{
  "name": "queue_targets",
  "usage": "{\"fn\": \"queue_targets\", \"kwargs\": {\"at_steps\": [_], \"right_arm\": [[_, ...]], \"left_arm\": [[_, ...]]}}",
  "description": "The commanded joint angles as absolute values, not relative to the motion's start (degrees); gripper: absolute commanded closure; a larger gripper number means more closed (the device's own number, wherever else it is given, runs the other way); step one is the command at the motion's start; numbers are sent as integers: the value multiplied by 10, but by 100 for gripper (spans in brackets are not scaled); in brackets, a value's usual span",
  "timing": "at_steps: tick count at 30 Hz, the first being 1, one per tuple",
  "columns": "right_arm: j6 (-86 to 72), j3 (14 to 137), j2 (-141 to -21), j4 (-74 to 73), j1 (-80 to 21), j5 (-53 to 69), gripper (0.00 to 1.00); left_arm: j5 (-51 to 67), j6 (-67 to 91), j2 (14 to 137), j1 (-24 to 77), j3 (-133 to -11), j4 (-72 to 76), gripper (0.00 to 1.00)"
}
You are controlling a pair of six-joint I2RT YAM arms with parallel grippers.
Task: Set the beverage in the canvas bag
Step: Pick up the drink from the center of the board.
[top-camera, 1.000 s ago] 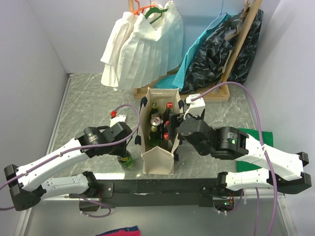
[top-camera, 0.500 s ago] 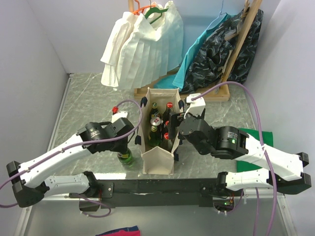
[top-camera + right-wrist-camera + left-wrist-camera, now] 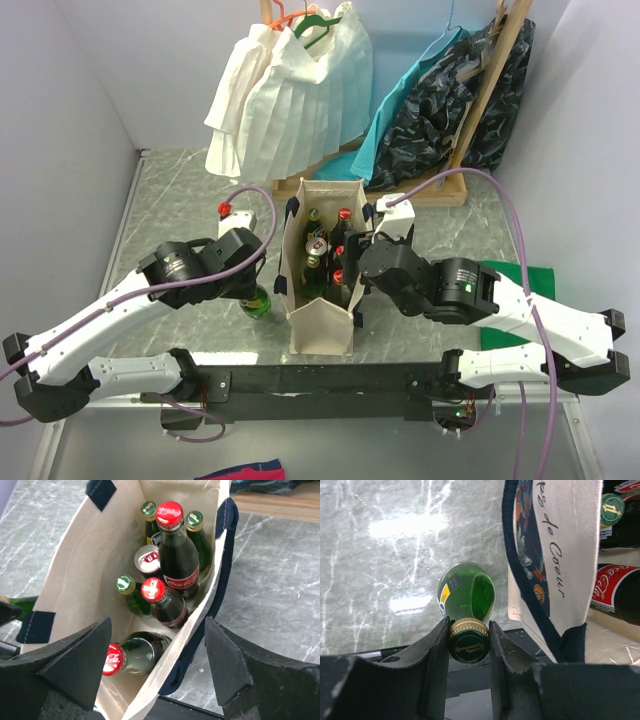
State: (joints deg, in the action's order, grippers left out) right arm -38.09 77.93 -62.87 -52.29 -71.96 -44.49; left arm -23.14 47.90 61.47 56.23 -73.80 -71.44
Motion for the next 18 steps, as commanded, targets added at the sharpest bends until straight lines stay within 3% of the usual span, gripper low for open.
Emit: {"fn": "queue_targets", "kwargs": {"at_steps": [1, 12, 18], "right_arm": [[-417, 763, -628, -543, -716, -452, 21], [-468, 725, -623, -577, -715, -434, 39], [-474, 715, -622, -573, -716, -414, 53]], "left_arm": [[-279, 478, 592, 560, -791, -711, 99], [-326, 473, 597, 560, -890, -763, 99], [-334, 454, 606, 560, -946, -766, 99]]}}
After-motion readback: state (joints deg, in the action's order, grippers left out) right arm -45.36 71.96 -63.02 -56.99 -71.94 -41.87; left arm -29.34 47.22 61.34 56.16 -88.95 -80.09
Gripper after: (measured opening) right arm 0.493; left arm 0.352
